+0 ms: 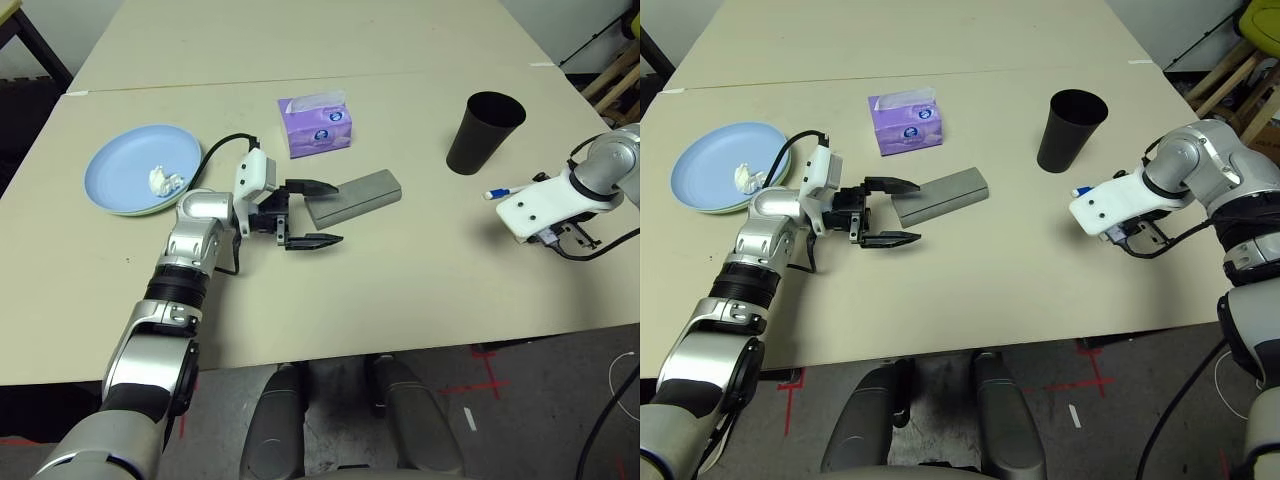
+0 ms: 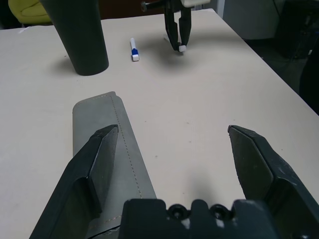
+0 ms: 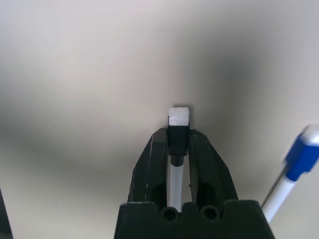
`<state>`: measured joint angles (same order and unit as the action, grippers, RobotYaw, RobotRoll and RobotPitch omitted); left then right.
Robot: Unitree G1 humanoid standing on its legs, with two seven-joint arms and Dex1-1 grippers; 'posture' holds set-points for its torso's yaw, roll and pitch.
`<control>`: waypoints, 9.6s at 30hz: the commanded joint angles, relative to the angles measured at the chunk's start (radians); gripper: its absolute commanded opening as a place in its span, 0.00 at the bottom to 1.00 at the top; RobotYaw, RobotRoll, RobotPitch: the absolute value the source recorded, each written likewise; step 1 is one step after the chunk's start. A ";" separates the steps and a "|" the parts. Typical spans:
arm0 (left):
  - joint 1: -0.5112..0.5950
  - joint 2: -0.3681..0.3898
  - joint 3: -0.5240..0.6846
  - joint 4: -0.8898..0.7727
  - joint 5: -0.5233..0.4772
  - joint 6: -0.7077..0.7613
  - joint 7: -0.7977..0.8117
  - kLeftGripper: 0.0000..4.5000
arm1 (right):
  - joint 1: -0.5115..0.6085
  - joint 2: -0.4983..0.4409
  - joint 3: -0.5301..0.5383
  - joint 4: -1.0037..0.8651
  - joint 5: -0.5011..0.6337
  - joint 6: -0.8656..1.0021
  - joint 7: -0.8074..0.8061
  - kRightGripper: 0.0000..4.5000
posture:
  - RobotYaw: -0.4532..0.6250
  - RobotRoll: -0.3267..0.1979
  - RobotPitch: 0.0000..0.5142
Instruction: Organize and tidy the items on the table.
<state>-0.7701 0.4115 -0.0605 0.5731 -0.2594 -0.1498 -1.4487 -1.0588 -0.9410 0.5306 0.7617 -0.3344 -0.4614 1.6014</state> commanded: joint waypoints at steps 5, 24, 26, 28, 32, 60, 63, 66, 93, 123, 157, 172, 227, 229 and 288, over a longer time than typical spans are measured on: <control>-0.026 0.003 -0.019 0.052 0.012 -0.024 -0.020 1.00 | 0.028 -0.119 0.057 -0.261 0.470 0.356 0.013 0.09 | 0.46 0.62 0.41; -0.013 -0.011 -0.028 0.071 0.013 -0.042 -0.019 1.00 | 0.554 0.490 -0.645 -0.907 0.839 0.595 -0.806 0.09 | 0.43 0.62 0.40; -0.013 -0.010 -0.031 0.069 0.013 -0.040 -0.022 1.00 | 0.536 0.537 -0.655 -0.911 0.823 0.587 -0.880 0.09 | 0.43 0.62 0.40; -0.013 -0.009 -0.033 0.070 0.013 -0.041 -0.022 1.00 | 0.519 0.558 -0.665 -0.902 0.809 0.584 -0.929 0.09 | 0.43 0.62 0.39; -0.016 -0.010 -0.034 0.071 0.012 -0.042 -0.023 1.00 | 0.483 0.559 -0.705 -0.853 0.772 0.559 -1.012 0.09 | 0.43 0.62 0.38; -0.004 0.001 -0.032 0.050 0.009 -0.030 -0.019 1.00 | 0.428 0.590 -0.793 -0.725 0.559 0.551 -1.471 0.09 | 0.43 0.62 0.40; -0.001 0.001 -0.032 0.045 0.008 -0.027 -0.019 1.00 | 0.429 0.591 -0.801 -0.725 0.546 0.576 -1.503 0.09 | 0.43 0.62 0.40; 0.005 -0.001 -0.032 0.037 0.006 -0.025 -0.016 1.00 | 0.436 0.588 -0.795 -0.724 0.540 0.589 -1.505 0.09 | 0.43 0.62 0.39; 0.016 -0.030 -0.034 0.026 0.004 -0.031 0.006 1.00 | 0.225 0.199 -0.565 -0.450 0.706 0.701 -0.436 1.00 | 0.44 0.62 0.36; 0.090 0.025 -0.020 -0.130 -0.033 0.065 0.024 1.00 | -0.285 0.114 -0.095 0.445 -0.061 -0.089 -0.092 1.00 | 0.47 0.62 0.55; 0.149 0.050 -0.027 -0.219 -0.065 0.134 0.046 1.00 | -0.369 0.132 -0.051 0.505 -0.227 -0.185 -0.165 1.00 | 0.44 0.62 0.73; 0.152 0.053 -0.026 -0.224 -0.064 0.128 0.059 1.00 | -0.369 0.154 -0.026 0.515 -0.280 -0.187 -0.219 1.00 | 0.47 0.62 0.71; 0.081 0.053 -0.024 -0.133 -0.069 0.082 0.056 1.00 | 0.219 0.229 -0.718 -0.487 0.845 0.873 -0.350 0.09 | 0.41 0.62 0.44; 0.093 0.054 -0.023 -0.136 -0.068 0.081 0.057 1.00 | 0.283 0.289 -0.763 -0.613 0.887 0.905 -0.462 0.09 | 0.41 0.62 0.44; 0.078 0.071 -0.019 -0.113 -0.050 0.056 0.060 1.00 | 0.406 0.533 -0.804 -0.621 0.590 0.417 -1.322 0.09 | 0.43 0.62 0.36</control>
<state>-0.7088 0.4755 -0.0781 0.4710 -0.3159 -0.0905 -1.3849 -0.6514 -0.4017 -0.2837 0.1271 0.2682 -0.0564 0.2800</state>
